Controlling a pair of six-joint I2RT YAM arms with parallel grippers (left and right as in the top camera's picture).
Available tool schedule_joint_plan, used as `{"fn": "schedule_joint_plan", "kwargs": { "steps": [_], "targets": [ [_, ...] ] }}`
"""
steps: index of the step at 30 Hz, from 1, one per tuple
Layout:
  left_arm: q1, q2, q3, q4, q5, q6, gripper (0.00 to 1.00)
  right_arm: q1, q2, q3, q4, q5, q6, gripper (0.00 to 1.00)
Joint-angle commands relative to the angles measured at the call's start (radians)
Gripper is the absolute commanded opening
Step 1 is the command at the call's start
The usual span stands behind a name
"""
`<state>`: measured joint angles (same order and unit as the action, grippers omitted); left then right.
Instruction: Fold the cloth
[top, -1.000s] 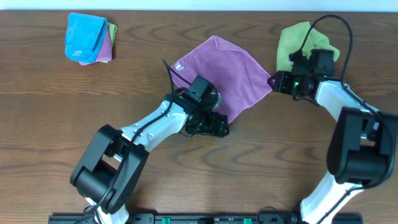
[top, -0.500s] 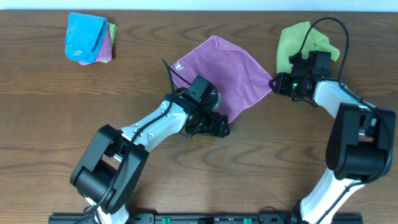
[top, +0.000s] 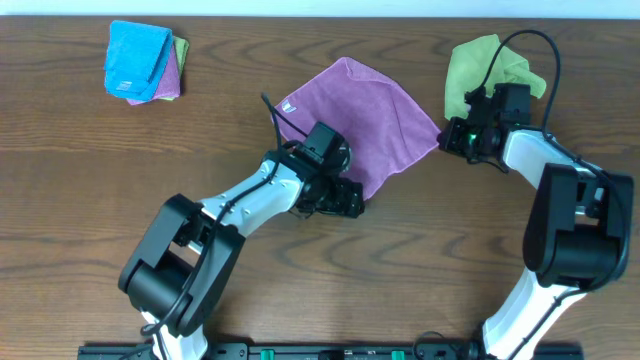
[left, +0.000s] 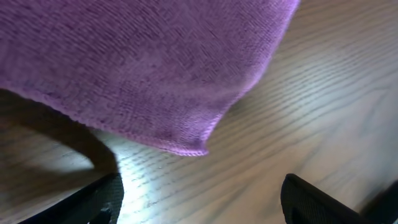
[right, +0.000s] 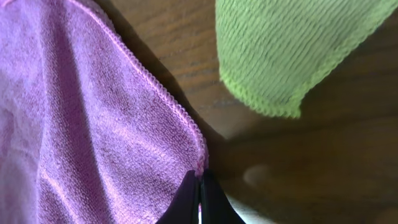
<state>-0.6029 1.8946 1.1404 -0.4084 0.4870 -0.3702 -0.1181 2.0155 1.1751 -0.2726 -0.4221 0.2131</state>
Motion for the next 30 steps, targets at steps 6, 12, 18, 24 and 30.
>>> {"fn": "schedule_joint_plan", "kwargs": {
  "steps": [6, 12, 18, 24, 30],
  "targets": [
    [0.117, 0.009, -0.001, 0.015, 0.05, -0.039, 0.82, 0.051, 0.016, 0.001, -0.032, -0.031, 0.011, 0.01],
    [0.108, 0.01, -0.001, 0.019, 0.085, -0.058, 0.78, 0.084, 0.016, 0.001, -0.031, -0.031, 0.011, 0.01],
    [0.075, 0.01, -0.001, 0.016, 0.116, -0.057, 0.63, 0.084, 0.016, 0.002, -0.031, -0.023, 0.011, 0.01],
    [0.049, 0.012, -0.007, 0.016, 0.116, -0.058, 0.58, 0.084, 0.016, 0.003, -0.026, -0.023, 0.011, 0.01],
    [0.032, 0.044, -0.008, 0.017, 0.145, -0.085, 0.57, 0.084, 0.016, 0.003, -0.027, -0.023, 0.011, 0.01]
  ]
}}
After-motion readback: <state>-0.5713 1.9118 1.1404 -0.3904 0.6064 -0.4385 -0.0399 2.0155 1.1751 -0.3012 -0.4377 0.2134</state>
